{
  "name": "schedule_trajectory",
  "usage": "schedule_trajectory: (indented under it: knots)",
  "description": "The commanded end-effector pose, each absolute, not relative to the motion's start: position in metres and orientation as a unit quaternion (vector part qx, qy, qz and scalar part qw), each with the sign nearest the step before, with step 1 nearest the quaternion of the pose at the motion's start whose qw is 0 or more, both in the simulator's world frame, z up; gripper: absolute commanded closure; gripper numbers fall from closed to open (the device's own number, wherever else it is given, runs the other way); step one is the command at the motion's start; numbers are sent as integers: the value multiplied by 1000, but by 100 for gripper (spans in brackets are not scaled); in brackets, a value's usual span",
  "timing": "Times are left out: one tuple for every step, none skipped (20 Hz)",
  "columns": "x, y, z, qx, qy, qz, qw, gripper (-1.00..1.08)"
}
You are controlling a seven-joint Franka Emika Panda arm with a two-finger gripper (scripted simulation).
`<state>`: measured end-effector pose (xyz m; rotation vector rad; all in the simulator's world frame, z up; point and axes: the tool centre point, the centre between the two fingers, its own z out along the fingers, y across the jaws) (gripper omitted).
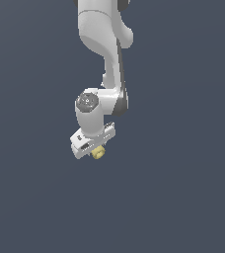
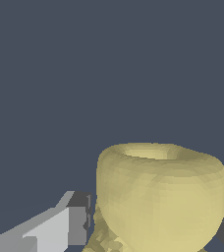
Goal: Pick up the object and move it to a goal position.
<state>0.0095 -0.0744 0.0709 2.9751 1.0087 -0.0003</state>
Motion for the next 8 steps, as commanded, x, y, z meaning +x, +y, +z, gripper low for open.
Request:
schedule_trajectory:
  knots:
    - [2,-81,75,947,321,0,0,108]
    - [0,-83,76,947,321,0,0,108]
    - [-1,-85,77,947,321,0,0,108]
    - [-3,-86,78,947,321,0,0,108]
    - [-4,-87,78,947,321,0,0,108]
    - [-4,-88,79,947,321,0,0,108]
    - [-5,-89,79,947,321,0,0,108]
    - [-5,-89,79,947,321,0,0,108]
